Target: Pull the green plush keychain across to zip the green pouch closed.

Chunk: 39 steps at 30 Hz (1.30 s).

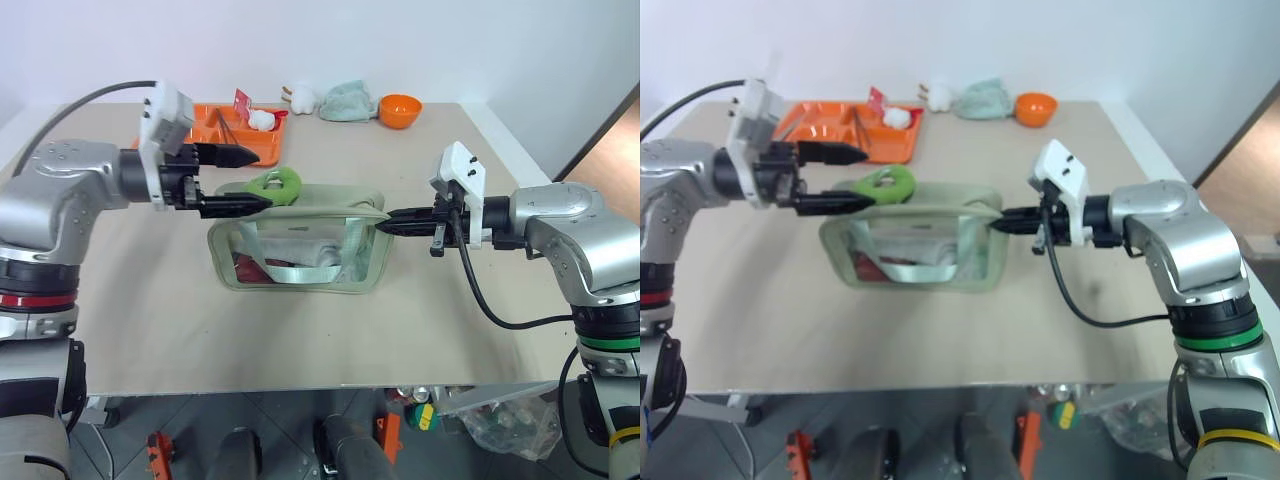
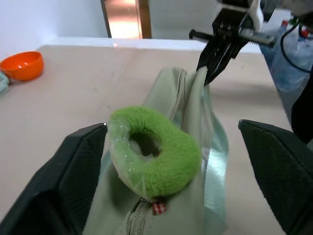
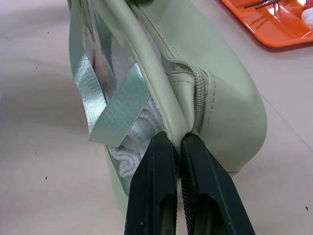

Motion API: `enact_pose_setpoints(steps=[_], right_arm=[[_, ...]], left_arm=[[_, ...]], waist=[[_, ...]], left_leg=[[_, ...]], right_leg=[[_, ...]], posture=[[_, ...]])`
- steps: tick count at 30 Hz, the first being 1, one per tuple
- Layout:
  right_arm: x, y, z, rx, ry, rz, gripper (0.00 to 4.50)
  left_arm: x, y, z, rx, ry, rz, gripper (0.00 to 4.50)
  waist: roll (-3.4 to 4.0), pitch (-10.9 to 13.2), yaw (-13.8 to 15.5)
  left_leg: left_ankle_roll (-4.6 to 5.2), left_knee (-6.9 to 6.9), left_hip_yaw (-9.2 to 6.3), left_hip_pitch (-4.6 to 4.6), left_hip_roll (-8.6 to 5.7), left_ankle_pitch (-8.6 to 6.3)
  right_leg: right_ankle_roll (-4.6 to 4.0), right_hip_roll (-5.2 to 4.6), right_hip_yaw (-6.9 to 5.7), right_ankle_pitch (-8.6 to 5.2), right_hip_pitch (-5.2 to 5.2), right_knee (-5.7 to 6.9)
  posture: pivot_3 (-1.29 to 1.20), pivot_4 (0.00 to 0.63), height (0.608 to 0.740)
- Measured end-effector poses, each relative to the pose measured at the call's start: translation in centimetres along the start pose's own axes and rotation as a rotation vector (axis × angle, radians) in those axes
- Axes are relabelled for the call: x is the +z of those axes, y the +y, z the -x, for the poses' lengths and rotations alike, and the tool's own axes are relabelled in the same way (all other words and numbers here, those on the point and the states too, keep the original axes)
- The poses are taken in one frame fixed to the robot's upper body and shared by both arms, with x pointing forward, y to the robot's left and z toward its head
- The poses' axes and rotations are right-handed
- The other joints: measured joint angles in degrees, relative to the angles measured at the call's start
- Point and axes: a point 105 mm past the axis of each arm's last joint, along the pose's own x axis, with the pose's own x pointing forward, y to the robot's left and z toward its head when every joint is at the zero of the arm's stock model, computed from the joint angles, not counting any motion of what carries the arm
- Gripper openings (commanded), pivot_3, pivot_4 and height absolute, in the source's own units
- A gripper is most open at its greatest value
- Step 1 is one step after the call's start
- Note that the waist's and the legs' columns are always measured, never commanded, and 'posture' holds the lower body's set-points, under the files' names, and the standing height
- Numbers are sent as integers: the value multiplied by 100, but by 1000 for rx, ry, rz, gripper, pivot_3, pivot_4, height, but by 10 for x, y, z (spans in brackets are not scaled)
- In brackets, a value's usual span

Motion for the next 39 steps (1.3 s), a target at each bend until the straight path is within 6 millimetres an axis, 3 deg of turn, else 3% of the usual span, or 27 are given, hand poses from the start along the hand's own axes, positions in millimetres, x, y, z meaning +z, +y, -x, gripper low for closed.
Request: enact_pose_setpoints(steps=[6,8,10,14,16,25,29,39], right_arm=[[2,1,-2,7,-7,3,0],[2,1,-3,12,-8,4,0],[2,1,-3,12,-9,4,0],[2,1,-4,12,-11,3,0],[1,0,-4,10,-10,5,0],[1,0,-4,13,-11,3,0],[1,0,-4,13,-10,2,0],[-1,0,-3,7,-1,-7,0]], left_arm=[[17,-5,30,25,-109,82,4464],[3,-3,46,92,-78,118,4464],[-24,-4,57,137,-17,187,4464],[-65,-13,69,176,68,289,4464],[-80,-19,71,182,101,322,4464],[-87,-24,47,149,87,305,4464],[-84,-24,44,127,78,290,3359],[-87,-19,39,134,63,289,34]], waist=[[0,0,-28],[2,0,-53],[2,0,-51],[1,0,-53],[0,0,-43],[1,0,-37],[1,0,-40],[1,0,-37]], left_leg=[[0,-2,1,1,2,0],[0,-7,1,8,3,0],[0,-7,-1,8,4,0],[0,-7,3,5,4,0],[-1,-5,0,3,5,1],[0,-6,1,6,4,0],[0,-7,2,6,4,0],[0,-6,2,6,3,0]], right_leg=[[-1,2,0,-1,-1,0],[-4,1,2,-2,0,1],[-5,1,-2,-3,0,1],[-5,-1,0,-3,-2,1],[-5,-1,-3,-3,-2,1],[-6,2,-1,-1,0,1],[-6,2,0,-2,-1,1],[-6,1,0,-1,1,1]], posture=[[0,150,740],[0,150,740],[0,150,740],[0,150,740],[0,150,740],[0,150,740],[0,150,740],[0,150,740]])
